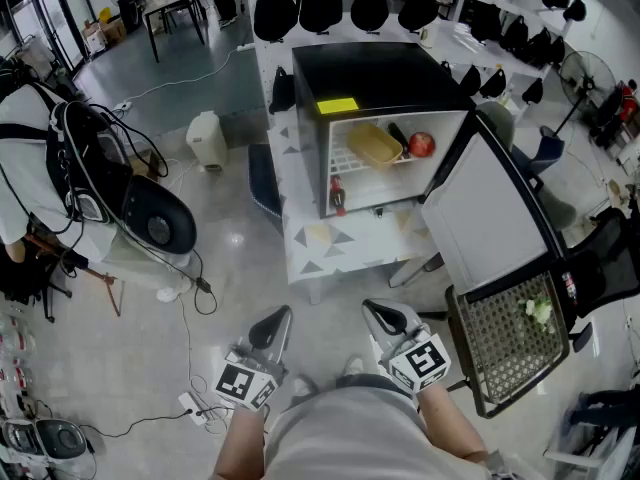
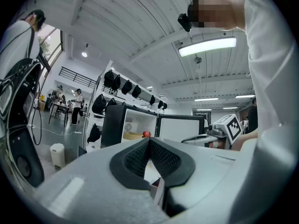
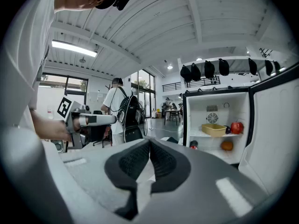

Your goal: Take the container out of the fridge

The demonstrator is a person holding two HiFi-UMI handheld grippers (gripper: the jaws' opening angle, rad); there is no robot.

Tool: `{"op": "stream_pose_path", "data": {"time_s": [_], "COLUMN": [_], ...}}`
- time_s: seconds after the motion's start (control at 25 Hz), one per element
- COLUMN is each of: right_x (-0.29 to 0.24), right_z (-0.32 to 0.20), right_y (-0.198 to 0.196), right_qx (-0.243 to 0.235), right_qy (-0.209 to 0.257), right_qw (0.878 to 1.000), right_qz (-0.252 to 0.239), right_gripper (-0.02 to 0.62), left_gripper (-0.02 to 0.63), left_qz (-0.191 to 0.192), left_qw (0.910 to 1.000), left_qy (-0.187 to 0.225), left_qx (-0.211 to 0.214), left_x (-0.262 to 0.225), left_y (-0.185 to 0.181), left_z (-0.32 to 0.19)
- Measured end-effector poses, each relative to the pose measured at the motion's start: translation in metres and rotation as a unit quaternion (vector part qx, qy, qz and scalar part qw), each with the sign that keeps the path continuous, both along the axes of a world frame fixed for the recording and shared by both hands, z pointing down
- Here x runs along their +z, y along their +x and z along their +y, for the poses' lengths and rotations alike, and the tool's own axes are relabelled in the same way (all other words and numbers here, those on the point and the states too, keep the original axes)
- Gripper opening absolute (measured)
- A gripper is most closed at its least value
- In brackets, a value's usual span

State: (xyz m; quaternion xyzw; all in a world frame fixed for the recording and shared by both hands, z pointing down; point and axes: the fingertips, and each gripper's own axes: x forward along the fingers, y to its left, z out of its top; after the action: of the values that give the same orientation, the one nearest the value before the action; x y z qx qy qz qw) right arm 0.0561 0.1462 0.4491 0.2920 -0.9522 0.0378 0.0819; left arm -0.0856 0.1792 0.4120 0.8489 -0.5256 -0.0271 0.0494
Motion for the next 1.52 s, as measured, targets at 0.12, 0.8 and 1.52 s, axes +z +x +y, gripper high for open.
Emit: {"op": "stream_pose_path", "data": {"time_s": [0.12, 0.8, 1.52], "right_x": [0.0, 0.007, 0.015], "right_z": [-0.01, -0.054, -0.146], "right_y": [0.013, 0.083, 0.005], "right_qx": [-0.008, -0.03, 0.023], "right_qy": [0.003, -0.016, -0.011], "right_qw": [1.0, 0.998, 1.0], "right_qz": [0.001, -0.047, 0.003], "right_gripper": [0.005, 0.005, 0.005], "left_gripper": [0.006, 0.006, 0.008], "left_qz": [-0.013, -0.022, -0.016], "left_qw": [0.9998, 0.999, 0.9988], "left_qy": [-0.011, -0.026, -0.035], "left_qx": [0.006, -0.031, 0.032], "left_x": [0.002, 0.013, 0.04], "left_y": [0.019, 0.081, 0.001], "left_z": [-0.014, -0.054, -0.17]}}
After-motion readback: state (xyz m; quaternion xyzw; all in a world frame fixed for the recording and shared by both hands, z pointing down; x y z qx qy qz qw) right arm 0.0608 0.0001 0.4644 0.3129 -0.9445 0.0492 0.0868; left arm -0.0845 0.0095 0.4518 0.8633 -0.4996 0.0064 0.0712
